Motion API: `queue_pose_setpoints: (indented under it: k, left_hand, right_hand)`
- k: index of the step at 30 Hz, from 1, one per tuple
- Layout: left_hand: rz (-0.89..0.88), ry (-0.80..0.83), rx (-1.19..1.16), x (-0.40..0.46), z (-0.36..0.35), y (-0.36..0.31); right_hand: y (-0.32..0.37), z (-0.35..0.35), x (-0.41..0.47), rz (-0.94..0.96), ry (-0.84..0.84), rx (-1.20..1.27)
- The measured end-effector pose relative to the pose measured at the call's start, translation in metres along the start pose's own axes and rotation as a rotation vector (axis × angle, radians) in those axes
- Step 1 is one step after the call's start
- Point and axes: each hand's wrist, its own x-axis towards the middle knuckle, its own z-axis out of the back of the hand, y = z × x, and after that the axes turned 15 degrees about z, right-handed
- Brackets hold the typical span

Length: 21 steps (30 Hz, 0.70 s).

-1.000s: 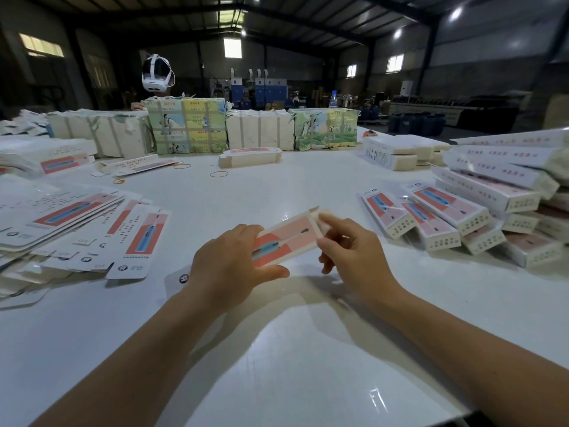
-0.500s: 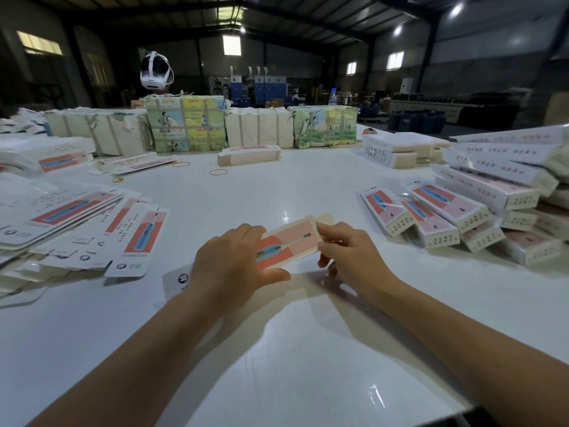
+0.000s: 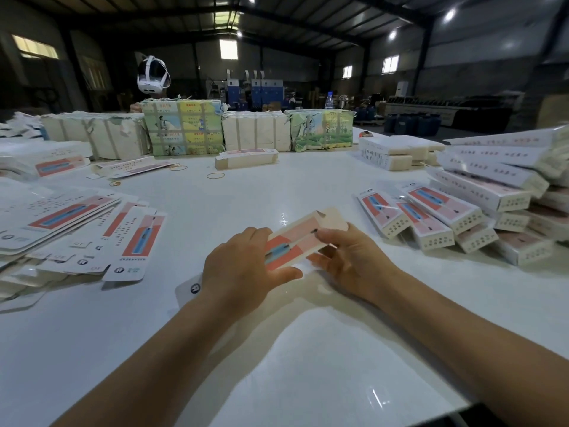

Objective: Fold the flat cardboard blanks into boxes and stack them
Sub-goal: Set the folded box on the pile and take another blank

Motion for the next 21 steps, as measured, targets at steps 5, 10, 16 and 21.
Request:
queue_pose_setpoints:
  k: [5, 10, 16, 21]
  left_hand:
    - [-0.010, -0.028, -0.004, 0.000, -0.004, -0.002]
    - [-0.006, -0.059, 0.059, 0.000, -0.006, -0.004]
    - [0.015, -0.074, 0.066, -0.001, -0.002, 0.001]
    - [-0.008, -0.105, 0.148, -0.002, 0.000, 0.001]
  right_hand:
    - [-0.005, 0.002, -0.005, 0.421, 0.025, -0.436]
    - [-0.013, 0.003, -0.013, 0.807, 0.201, -1.217]
    - [-0.007, -0.006, -0.014, 0.434, 0.102, -0.680]
    - [0.003, -0.005, -0.007, 0.177, 0.021, -0.297]
